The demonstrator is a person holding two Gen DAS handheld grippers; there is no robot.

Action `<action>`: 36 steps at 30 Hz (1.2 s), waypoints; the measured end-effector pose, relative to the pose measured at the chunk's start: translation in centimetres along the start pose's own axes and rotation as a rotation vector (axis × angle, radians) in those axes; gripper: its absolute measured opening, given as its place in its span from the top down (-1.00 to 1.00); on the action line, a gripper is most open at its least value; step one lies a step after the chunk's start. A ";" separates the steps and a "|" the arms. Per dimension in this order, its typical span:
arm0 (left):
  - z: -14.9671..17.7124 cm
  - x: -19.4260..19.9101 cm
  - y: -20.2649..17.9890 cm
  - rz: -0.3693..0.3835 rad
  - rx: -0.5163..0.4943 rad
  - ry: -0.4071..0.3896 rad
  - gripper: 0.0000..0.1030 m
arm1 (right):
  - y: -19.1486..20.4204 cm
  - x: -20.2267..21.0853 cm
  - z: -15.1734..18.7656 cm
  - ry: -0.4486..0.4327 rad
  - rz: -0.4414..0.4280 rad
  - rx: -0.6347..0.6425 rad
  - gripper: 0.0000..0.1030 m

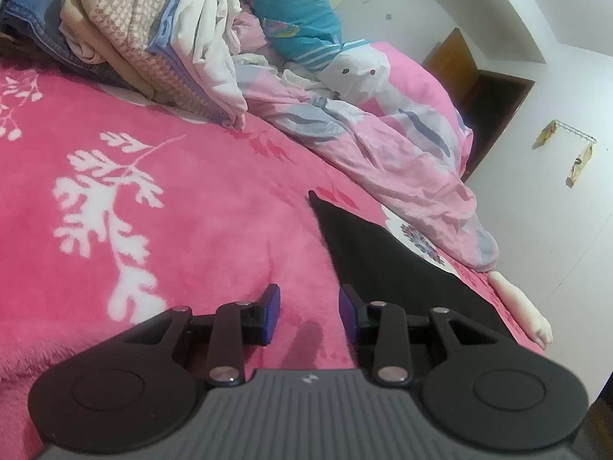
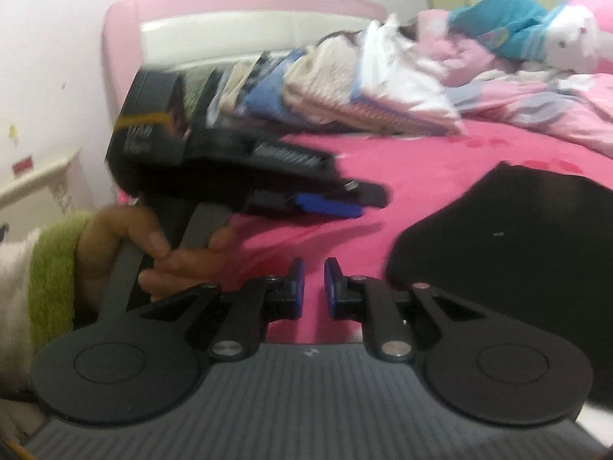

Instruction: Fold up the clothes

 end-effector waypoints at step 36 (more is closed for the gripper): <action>4.7 -6.2 -18.6 0.237 -0.386 0.185 0.24 | -18.5 16.0 3.9 -0.123 0.727 -0.265 0.83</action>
Point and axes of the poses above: each gripper's, at about its wrist camera, not at the fingertips, and x roughly against the way its jaws point, y to its left, z to its underside, the point moved 5 cm from there along -x, roughly the way its jaws point, and after that the axes turned 10 degrees about -x, right-handed, at the moved point
